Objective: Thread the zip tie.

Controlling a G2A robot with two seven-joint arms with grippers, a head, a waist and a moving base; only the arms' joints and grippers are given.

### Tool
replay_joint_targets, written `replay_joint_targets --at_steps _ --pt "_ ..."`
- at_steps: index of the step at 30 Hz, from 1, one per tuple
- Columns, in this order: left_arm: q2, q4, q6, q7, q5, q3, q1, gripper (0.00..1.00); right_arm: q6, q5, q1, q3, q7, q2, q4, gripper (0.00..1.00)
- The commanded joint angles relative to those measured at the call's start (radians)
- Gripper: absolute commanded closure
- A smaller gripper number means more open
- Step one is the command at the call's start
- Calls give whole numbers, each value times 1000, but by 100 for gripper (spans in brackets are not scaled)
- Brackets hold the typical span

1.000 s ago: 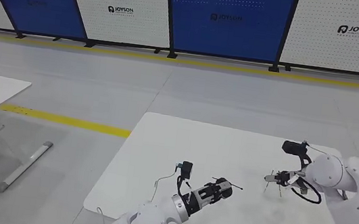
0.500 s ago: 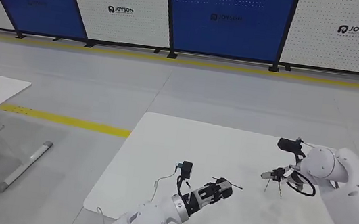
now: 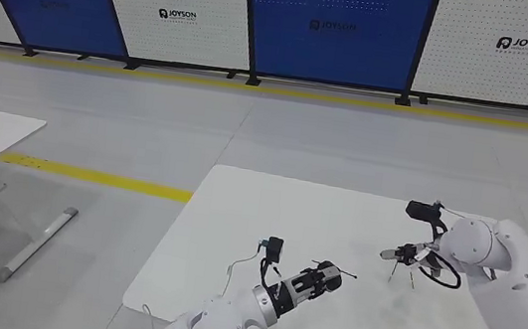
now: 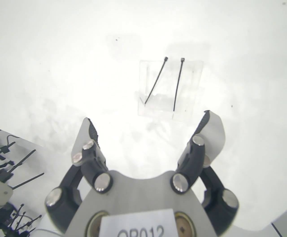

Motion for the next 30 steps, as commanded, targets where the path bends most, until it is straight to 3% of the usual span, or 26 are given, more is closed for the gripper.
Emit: replay_joint_targets --at_steps 1,6,11,20,24,29,30 --pt "0 0 0 0 0 0 0 100 0 4 -12 18 -15 5 -16 0" --pt "0 0 0 0 0 0 0 100 15 -51 -60 32 -25 18 -74 0" --pt "0 0 0 0 0 0 0 100 -14 -59 -92 31 -32 20 -102 0" --pt "0 0 0 0 0 0 0 100 3 -63 -91 29 -44 17 -98 0" --pt "0 0 0 0 0 0 0 100 75 -90 -77 22 -37 9 -86 0" --pt "0 0 0 0 0 0 0 100 86 -75 -39 32 -7 1 -38 0" --pt "0 0 0 0 0 0 0 100 81 -72 -32 33 -1 0 -28 23"
